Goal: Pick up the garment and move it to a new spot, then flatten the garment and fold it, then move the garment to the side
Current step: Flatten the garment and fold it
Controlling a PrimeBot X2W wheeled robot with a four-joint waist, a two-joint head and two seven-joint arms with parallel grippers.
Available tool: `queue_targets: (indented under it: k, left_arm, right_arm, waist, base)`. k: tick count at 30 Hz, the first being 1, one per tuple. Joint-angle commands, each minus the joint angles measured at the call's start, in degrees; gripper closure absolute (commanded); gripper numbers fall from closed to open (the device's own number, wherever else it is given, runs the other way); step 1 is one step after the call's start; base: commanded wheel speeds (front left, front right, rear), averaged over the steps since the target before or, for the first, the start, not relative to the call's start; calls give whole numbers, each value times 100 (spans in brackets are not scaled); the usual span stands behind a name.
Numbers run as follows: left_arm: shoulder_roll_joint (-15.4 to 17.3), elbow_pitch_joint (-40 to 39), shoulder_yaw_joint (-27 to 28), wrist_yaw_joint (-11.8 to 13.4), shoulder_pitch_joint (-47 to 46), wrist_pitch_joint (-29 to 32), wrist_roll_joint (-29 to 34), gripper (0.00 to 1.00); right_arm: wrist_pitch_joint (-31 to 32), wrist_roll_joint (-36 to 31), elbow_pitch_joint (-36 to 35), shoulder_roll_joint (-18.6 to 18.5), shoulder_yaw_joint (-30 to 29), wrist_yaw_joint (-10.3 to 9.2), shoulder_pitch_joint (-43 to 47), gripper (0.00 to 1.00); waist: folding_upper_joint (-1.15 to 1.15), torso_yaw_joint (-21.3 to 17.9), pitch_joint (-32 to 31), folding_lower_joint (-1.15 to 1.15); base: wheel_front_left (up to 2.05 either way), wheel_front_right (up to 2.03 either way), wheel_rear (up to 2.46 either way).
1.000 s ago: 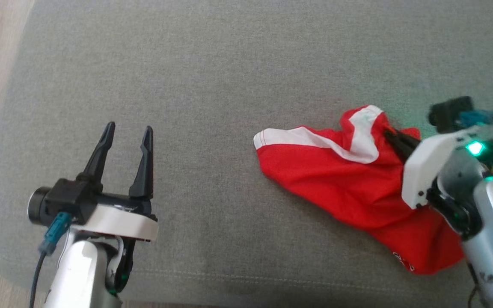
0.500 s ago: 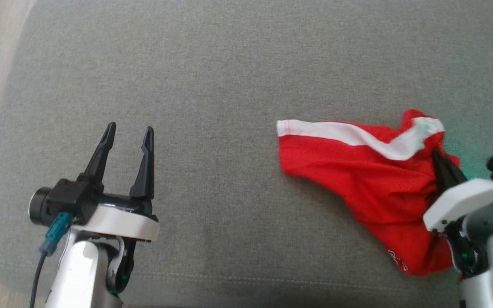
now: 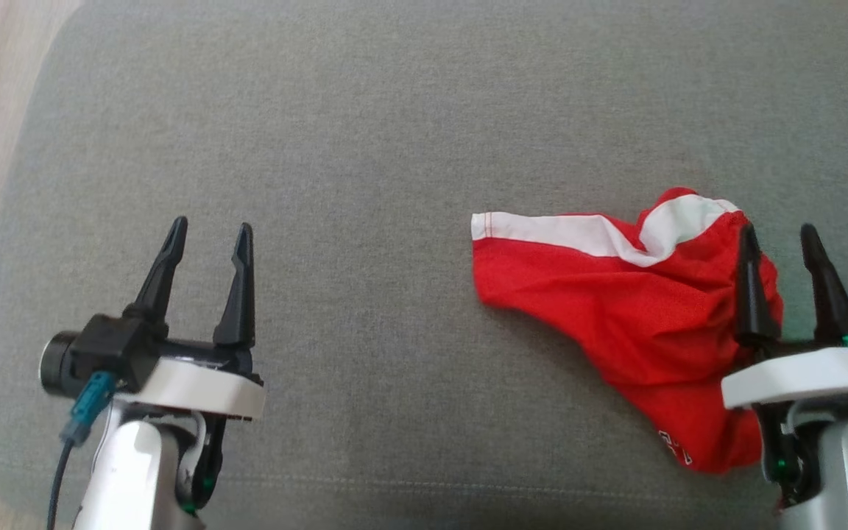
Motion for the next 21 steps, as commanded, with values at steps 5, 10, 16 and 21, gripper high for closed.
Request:
queue_targets:
  k: [5, 10, 16, 21]
  left_arm:
    - [73, -207, 190, 47, 15, -34, 50, 0]
    - [92, -202, 162, 61, 80, -34, 60, 0]
    - [110, -181, 135, 75, 100, -34, 46, 0]
    - [116, -149, 47, 62, 72, 6, 49, 0]
  right_arm:
    - [61, -205, -641, -26, 375, -4, 88, 0]
    - [216, -180, -902, -25, 463, -4, 286, 0]
    - [291, -162, -980, -25, 465, -4, 343, 0]
    - [305, -148, -1007, -25, 445, -4, 336, 0]
  waist:
    - [0, -54, -98, 0]
    - [0, -86, -154, 0]
    - [0, -112, -174, 0]
    - [0, -135, -166, 0]
  base:
    - [0, 0, 0]
    - [0, 0, 0]
    - [0, 0, 0]
    - [0, 0, 0]
